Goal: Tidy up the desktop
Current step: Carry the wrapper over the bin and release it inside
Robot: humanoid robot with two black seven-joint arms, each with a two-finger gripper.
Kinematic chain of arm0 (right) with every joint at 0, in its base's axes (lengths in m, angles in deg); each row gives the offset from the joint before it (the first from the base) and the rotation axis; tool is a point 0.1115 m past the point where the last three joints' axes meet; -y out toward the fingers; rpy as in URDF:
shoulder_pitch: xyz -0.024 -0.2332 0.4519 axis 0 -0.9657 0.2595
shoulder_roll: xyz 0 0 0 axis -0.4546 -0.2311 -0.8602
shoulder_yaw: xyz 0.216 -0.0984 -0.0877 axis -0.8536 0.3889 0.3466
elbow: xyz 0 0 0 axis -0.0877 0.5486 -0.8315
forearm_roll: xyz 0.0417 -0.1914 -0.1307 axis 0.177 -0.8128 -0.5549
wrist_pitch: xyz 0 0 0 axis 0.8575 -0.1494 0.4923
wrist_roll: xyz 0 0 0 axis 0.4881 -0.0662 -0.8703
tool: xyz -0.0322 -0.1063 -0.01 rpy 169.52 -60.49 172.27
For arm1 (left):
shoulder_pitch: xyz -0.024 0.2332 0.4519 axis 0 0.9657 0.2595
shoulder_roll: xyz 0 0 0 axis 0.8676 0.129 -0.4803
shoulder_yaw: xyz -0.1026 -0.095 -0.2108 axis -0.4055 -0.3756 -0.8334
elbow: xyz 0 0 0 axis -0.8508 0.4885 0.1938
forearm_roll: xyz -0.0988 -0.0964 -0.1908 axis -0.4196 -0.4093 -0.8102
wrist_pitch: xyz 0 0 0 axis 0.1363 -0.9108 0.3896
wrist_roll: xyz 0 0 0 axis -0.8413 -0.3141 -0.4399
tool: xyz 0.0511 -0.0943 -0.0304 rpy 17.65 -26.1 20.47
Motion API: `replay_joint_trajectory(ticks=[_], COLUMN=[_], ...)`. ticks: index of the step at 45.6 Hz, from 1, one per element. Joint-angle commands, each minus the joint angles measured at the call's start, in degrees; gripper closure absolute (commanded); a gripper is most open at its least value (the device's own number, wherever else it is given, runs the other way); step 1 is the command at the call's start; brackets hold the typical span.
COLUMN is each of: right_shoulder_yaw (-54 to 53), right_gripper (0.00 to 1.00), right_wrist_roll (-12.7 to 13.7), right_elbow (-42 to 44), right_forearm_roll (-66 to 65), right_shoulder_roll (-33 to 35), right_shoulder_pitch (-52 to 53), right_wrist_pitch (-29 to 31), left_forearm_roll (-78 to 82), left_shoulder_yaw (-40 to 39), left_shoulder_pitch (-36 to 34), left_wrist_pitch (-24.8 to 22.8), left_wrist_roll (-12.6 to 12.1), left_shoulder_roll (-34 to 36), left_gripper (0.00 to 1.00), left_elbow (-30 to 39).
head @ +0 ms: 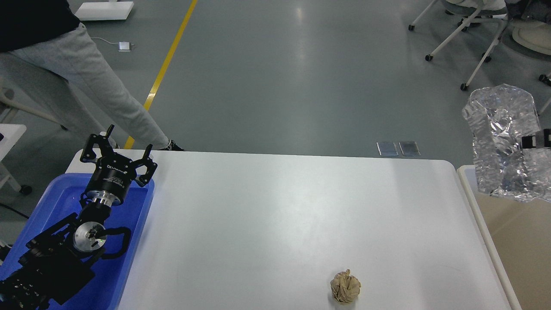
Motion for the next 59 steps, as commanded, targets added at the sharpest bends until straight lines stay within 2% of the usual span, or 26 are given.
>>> replay_joint_trajectory(ticks=[1, 10, 21, 28, 52, 59], right_shoulder_yaw=[0.15, 0.06, -0.03, -0.11, -0.38, -0.82], right_gripper=[1.00, 1.00, 1.00, 1.00, 1.00, 1.00], right_wrist_roll=[-1.34, -4.94, -5.82, -7.84, -8.28, -8.28], right_elbow=[6.77, 13.54, 23.21, 28.57, 45.97, 53.62], right_forearm_roll=[7.66, 12.58, 30.24, 36.31, 53.02, 55.30], right_shoulder_roll=[-0.73, -2.92, -5.47, -7.58, -20.94, -25.42], right_shoulder_pitch=[-2.97, -8.69, -15.37, -18.09, -23.55, -23.55], right_wrist_pitch=[-4.00, -9.80, -14.46, -15.96, -21.15, -21.24], left_forearm_roll=[0.00, 0.00, 0.00, -0.08, -0.08, -0.08], left_shoulder_yaw=[0.00, 0.00, 0.00, 0.00, 0.00, 0.00], left_shoulder_pitch=[0.01, 0.01, 0.01, 0.01, 0.01, 0.01], left_wrist_pitch=[0.00, 0.00, 0.00, 0.00, 0.00, 0.00], left_wrist_roll=[0.00, 0.00, 0.00, 0.00, 0.00, 0.00], left_shoulder_roll=[0.00, 0.00, 0.00, 0.00, 0.00, 0.00], left_gripper=[0.00, 0.00, 0.00, 0.00, 0.00, 0.00], left_elbow=[0.00, 0.00, 0.00, 0.00, 0.00, 0.00])
